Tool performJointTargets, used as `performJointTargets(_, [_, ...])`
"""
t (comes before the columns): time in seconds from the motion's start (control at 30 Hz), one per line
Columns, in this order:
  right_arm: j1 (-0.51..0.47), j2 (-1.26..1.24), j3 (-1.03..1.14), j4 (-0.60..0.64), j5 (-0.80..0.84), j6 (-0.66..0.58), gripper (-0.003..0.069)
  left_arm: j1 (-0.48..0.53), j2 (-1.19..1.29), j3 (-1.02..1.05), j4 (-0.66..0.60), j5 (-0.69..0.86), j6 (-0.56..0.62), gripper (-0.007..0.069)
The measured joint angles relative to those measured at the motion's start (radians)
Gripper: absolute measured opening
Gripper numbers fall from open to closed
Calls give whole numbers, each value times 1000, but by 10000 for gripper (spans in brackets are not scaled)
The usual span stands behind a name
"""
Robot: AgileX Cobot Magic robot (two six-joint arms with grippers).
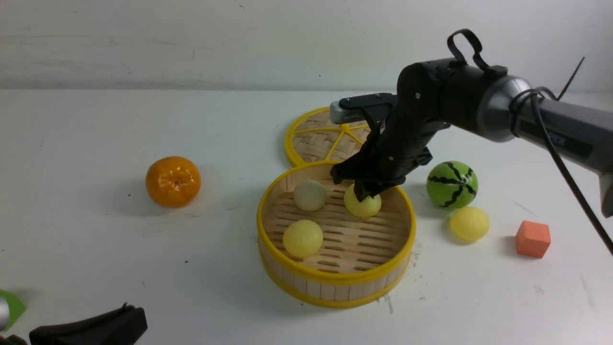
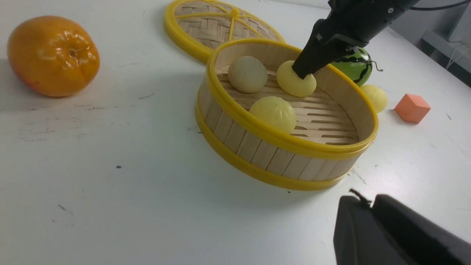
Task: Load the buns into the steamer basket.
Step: Use the right arm to put the steamed stuffed bun into the steamer, then use the right arm to grab a steamed stuffed bun
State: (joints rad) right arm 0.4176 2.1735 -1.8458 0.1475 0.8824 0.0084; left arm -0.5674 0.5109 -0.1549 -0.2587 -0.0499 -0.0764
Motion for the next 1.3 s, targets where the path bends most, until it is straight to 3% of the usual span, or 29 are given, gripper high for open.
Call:
performJointTargets(0.03, [0,0,-1,0,0,0,214,0,0,0,0,0,0,53])
performJointTargets(0.17, [0,-5,-35,1,68,8,388,0,0,0,0,0,0,57])
performJointTargets(0.3, [0,-74,-60,-1,180,10,449,0,0,0,0,0,0,62])
performJointTargets(0.4, [-1,-159,-58,-52,259,10,421,0,0,0,0,0,0,68])
performJointTargets(0.57, [-62,-301,71,-136,280,44,304,0,0,0,0,0,0,72])
performJointTargets(0.63, [-144,-356,205,-148,248,98,218,0,0,0,0,0,0,74])
performJointTargets(0.73, [-243,-360,315,-129,188,134,166,0,0,0,0,0,0,76])
performJointTargets(0.87, [-299,-320,339,-54,157,121,176,0,0,0,0,0,0,77])
performJointTargets(0.97, [-308,-265,339,17,99,69,246,0,0,0,0,0,0,77])
performJointTargets(1.1, [-308,-220,338,46,43,36,307,0,0,0,0,0,0,78])
performJointTargets(1.3, [-308,-178,322,45,-6,25,324,0,0,0,0,0,0,78])
